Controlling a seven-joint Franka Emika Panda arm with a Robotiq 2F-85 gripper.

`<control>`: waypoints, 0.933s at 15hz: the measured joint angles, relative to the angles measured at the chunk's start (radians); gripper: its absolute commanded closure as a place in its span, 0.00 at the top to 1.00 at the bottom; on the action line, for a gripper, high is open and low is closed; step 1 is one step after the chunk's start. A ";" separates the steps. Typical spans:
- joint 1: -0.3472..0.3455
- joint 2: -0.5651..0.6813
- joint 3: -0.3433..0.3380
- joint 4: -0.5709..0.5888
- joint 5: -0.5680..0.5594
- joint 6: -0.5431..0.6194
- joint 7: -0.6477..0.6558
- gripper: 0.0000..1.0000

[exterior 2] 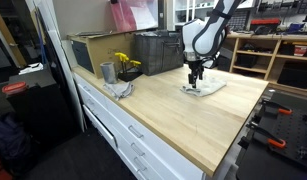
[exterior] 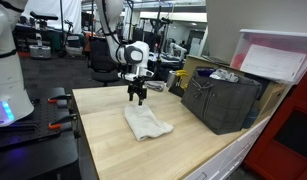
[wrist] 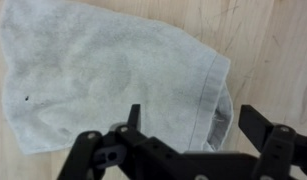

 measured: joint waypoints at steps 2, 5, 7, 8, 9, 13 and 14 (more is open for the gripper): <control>0.056 0.022 -0.035 0.000 -0.048 0.011 0.092 1.00; 0.103 0.056 -0.066 0.004 -0.064 0.011 0.190 1.00; 0.118 0.072 -0.066 0.006 -0.063 0.011 0.233 1.00; 0.128 0.078 -0.066 0.006 -0.063 0.011 0.252 1.00; 0.138 0.083 -0.066 0.008 -0.063 0.012 0.269 1.00; 0.183 0.103 -0.087 0.021 -0.072 0.045 0.327 1.00; 0.199 0.110 -0.104 0.023 -0.087 0.066 0.343 1.00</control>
